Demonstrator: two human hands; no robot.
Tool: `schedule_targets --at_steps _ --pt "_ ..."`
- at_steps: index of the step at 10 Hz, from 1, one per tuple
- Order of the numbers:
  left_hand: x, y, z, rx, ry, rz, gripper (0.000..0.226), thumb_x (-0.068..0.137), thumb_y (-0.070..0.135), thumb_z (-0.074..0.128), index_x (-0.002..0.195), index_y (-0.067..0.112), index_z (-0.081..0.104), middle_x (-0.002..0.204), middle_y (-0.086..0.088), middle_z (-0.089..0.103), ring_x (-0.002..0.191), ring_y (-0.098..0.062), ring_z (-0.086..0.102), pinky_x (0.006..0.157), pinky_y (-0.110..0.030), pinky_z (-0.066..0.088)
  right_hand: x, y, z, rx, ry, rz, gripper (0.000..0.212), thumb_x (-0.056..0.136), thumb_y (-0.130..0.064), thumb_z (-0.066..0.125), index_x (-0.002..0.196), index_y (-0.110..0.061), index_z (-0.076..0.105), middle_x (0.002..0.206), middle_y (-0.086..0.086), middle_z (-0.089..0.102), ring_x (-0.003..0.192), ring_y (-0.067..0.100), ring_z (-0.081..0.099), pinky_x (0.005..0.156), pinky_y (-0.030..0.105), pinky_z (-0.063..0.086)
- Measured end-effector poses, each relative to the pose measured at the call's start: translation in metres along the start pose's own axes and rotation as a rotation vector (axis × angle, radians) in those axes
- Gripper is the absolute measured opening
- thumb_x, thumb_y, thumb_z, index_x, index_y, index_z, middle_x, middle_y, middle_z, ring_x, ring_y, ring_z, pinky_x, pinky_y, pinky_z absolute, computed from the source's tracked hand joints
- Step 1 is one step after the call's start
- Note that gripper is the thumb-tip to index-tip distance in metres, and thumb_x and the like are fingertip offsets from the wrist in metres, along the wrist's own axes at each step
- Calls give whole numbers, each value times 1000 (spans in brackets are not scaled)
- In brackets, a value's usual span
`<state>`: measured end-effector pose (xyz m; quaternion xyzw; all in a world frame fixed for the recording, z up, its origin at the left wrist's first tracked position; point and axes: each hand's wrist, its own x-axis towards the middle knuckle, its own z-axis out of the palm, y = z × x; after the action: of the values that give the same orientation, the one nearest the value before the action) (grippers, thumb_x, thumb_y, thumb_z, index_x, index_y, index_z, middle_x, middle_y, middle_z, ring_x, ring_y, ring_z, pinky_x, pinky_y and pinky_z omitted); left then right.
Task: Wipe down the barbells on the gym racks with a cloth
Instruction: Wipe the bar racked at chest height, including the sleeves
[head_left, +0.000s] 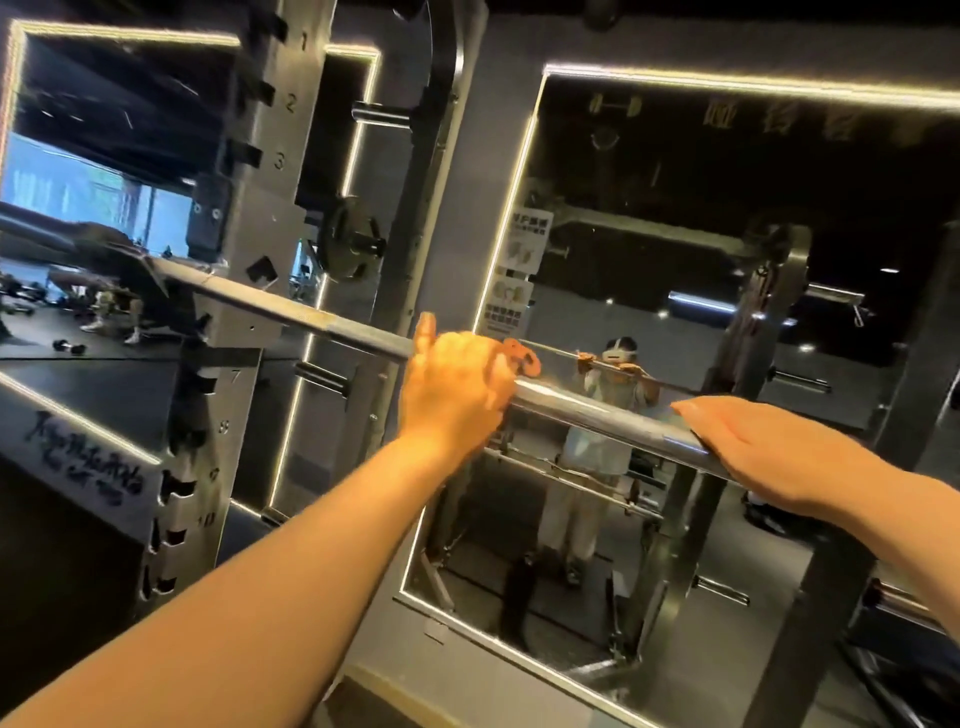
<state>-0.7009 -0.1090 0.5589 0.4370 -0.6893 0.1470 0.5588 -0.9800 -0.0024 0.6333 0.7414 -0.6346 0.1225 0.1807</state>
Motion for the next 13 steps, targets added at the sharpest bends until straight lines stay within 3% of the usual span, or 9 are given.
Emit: schedule_targets --at_steps 1,2,4,7,8,10,11,12,13 --pt "3 7 -10 -2 61 -183 43 99 37 26 89 18 63 91 2 59 104 -20 56 127 -50 5 4 -47 1 -139 -19 -29 26 110 -32 25 97 -31 48 103 4 65 87 22 60 78 39 51" --pt "-8 34 -6 1 -20 -71 40 102 32 31 98 19 68 96 0 63 107 -21 56 127 -50 5 18 -102 3 -192 22 -141 31 112 -32 24 130 -27 48 131 4 59 113 24 60 94 39 53" --pt "-4 -28 -20 12 -109 208 49 105 43 24 125 20 62 119 2 66 124 -18 56 127 -48 10 50 -158 19 -77 140 -91 48 109 -48 13 124 -24 51 119 1 63 101 23 63 87 45 56" --pt "34 -113 -46 86 76 -294 21 104 30 43 84 27 50 94 11 50 114 -20 53 125 -55 8 61 -155 37 -225 259 -91 51 107 -50 10 134 -29 47 123 -3 62 103 19 65 77 36 56" --pt "23 -82 -33 -68 77 -212 30 103 30 33 89 23 58 96 9 56 112 -16 52 127 -49 3 59 -160 38 -284 256 -53 63 99 -53 0 130 -29 49 118 -7 61 97 15 64 63 29 42" --pt "11 -97 -41 -76 -95 209 43 106 41 27 123 22 62 119 6 64 122 -14 53 128 -44 7 58 -163 33 -271 190 -9 68 91 -55 -10 121 -32 47 102 -13 52 83 10 54 65 27 43" --pt "24 -142 -52 140 -93 230 39 106 40 29 106 24 65 106 7 67 108 -15 59 126 -51 9 56 -171 32 -450 142 -51 50 101 -42 5 136 -28 38 113 -9 50 98 12 55 72 24 47" --pt "36 -172 -59 103 61 -88 34 106 32 39 75 31 52 79 13 57 87 -13 58 125 -54 11 58 -183 28 -452 112 -16 76 88 -41 -14 141 -30 39 127 -7 51 116 14 53 82 27 42" --pt "40 -159 -51 -16 170 -185 34 104 24 41 73 34 48 79 13 54 90 -11 52 126 -52 8 77 -200 29 -404 202 -21 76 91 -46 -16 134 -33 44 128 -5 54 121 19 54 94 36 45"
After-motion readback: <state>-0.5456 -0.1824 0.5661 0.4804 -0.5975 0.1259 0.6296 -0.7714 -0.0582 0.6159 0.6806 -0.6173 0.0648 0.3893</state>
